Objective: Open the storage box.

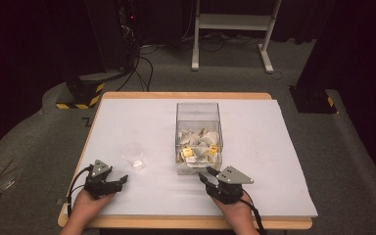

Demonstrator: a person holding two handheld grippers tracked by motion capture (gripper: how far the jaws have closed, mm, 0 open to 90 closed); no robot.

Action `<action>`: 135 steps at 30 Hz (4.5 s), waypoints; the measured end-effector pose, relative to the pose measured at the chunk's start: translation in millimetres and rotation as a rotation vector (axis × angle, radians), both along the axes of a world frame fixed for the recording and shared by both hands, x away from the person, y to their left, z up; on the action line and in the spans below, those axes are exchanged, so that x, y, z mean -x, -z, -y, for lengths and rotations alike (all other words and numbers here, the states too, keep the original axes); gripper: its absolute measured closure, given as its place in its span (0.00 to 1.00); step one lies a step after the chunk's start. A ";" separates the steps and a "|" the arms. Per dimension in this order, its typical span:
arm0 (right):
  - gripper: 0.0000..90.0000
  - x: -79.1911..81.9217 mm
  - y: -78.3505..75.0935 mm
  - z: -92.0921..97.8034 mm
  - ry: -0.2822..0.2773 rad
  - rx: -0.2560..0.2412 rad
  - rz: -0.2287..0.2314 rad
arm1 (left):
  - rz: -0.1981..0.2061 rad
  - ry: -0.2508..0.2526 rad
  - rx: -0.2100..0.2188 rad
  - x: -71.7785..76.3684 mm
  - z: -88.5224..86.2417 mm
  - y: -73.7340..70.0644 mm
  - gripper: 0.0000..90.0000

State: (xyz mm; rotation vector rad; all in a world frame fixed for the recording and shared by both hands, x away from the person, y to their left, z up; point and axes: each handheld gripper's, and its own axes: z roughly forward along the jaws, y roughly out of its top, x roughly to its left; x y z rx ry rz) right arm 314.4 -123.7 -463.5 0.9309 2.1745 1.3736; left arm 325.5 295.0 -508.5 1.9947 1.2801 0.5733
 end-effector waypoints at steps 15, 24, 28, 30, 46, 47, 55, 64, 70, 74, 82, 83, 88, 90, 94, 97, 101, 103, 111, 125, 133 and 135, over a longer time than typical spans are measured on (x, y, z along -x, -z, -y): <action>0.64 14.9 0.0 4.8 -0.005 -0.001 -0.004 | 0.000 0.000 0.000 0.0 0.0 0.0 0.28; 0.64 24.2 -11.0 16.5 0.016 -0.033 0.030 | 0.001 0.001 -0.001 0.1 0.0 0.0 0.28; 0.64 24.0 -19.5 21.8 0.043 -0.036 0.050 | 0.001 0.000 0.002 -0.1 0.0 0.1 0.28; 0.64 21.2 -23.4 24.5 0.055 -0.038 0.060 | 0.002 0.000 0.001 0.0 0.0 0.1 0.28; 0.65 -22.4 -32.6 25.5 0.179 -0.026 0.082 | 0.002 0.001 0.001 0.0 -0.1 0.1 0.28; 0.65 -25.3 -31.5 24.9 0.186 -0.021 0.078 | 0.002 0.001 0.001 0.0 0.0 0.1 0.28; 0.66 -37.3 -22.1 20.4 0.232 0.005 0.054 | 0.001 0.002 0.003 -0.1 -0.1 0.1 0.28; 0.67 -40.7 -13.2 19.4 0.252 0.012 0.026 | 0.001 0.002 0.002 -0.1 -0.1 0.1 0.28; 0.70 -40.5 -12.0 20.0 0.249 0.001 0.015 | 0.000 0.002 0.003 -0.2 -0.2 0.1 0.28; 0.73 -41.9 -11.5 21.4 0.250 -0.004 0.007 | 0.001 0.003 0.001 0.0 0.0 0.2 0.28; 0.75 -41.7 -10.6 22.6 0.251 -0.009 -0.005 | 0.001 0.002 0.002 0.0 0.0 0.1 0.28; 0.75 -41.0 -10.3 22.8 0.249 -0.005 -0.004 | 0.001 0.002 0.003 -0.1 -0.1 0.1 0.28; 0.76 -36.5 -9.5 24.1 0.251 -0.012 -0.007 | 0.001 0.003 0.001 -0.1 0.0 0.1 0.28; 0.76 -35.9 -9.6 24.0 0.249 -0.011 -0.007 | 0.000 0.003 0.003 -0.2 -0.1 0.1 0.28; 0.76 -33.6 -9.3 24.3 0.248 -0.012 -0.006 | 0.001 0.003 0.002 0.0 0.0 0.2 0.28; 0.76 -31.1 -9.5 24.3 0.246 -0.007 -0.006 | 0.000 0.003 0.002 -0.2 -0.1 0.1 0.28; 0.76 -27.4 -9.3 24.9 0.242 -0.007 -0.007 | 0.001 0.003 0.002 -0.1 0.0 0.2 0.28; 0.76 -24.7 -9.3 24.8 0.242 -0.004 -0.006 | 0.001 0.003 0.002 -0.1 0.0 0.1 0.28; 0.75 -17.1 -9.0 24.2 0.236 0.003 -0.006 | 0.001 0.003 0.001 -0.2 -0.1 0.1 0.28; 0.75 -7.4 -8.6 25.1 0.233 0.002 -0.007 | 0.001 0.003 0.002 -0.1 -0.1 0.1 0.28; 0.74 -7.9 -8.8 25.6 0.230 -0.002 -0.008 | -0.001 0.003 0.000 -0.1 -0.1 0.0 0.28; 0.74 -7.4 -8.3 25.7 0.232 -0.004 -0.008 | -0.001 0.004 0.001 0.1 0.0 0.1 0.28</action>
